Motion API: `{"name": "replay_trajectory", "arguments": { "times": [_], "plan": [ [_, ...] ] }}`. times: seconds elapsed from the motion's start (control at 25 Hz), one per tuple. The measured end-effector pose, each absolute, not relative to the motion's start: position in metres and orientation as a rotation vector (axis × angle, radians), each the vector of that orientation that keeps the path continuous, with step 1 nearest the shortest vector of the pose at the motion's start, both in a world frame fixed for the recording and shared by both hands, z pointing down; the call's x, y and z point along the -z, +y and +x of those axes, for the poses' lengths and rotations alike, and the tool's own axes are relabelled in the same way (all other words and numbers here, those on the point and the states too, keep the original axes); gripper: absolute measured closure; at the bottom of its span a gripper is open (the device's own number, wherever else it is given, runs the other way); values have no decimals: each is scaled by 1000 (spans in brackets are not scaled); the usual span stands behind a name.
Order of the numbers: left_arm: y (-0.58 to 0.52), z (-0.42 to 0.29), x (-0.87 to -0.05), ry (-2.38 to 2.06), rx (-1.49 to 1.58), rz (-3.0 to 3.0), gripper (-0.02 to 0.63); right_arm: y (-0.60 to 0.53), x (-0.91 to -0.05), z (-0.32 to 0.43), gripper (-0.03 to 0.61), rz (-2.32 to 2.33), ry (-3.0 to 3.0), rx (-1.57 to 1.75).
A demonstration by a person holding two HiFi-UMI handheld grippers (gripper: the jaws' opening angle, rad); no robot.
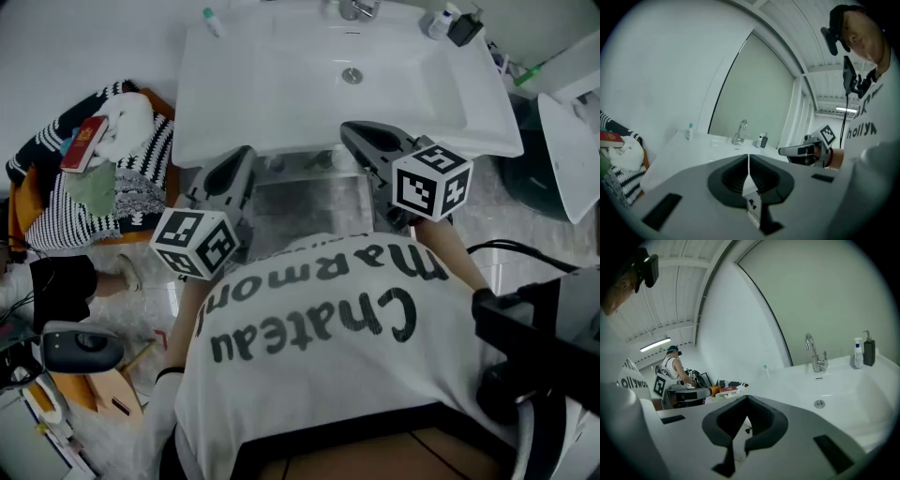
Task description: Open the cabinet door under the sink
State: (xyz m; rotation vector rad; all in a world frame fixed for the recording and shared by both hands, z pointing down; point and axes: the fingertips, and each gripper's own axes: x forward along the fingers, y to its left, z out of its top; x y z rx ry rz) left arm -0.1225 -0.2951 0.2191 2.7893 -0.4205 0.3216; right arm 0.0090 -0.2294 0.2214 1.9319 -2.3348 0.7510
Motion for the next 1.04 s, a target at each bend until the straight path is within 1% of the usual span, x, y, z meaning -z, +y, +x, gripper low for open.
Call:
{"name": "replay_trajectory", "arguments": {
  "times": [0.36, 1.04],
  "plan": [
    [-298, -127, -222, -457, -332, 2801, 600, -230, -229, 16, 568, 1956, -2336, -821],
    [-303, -132, -222, -496, -313, 2827, 600, -233, -231, 11, 568, 1921, -2310, -758]
  ]
}}
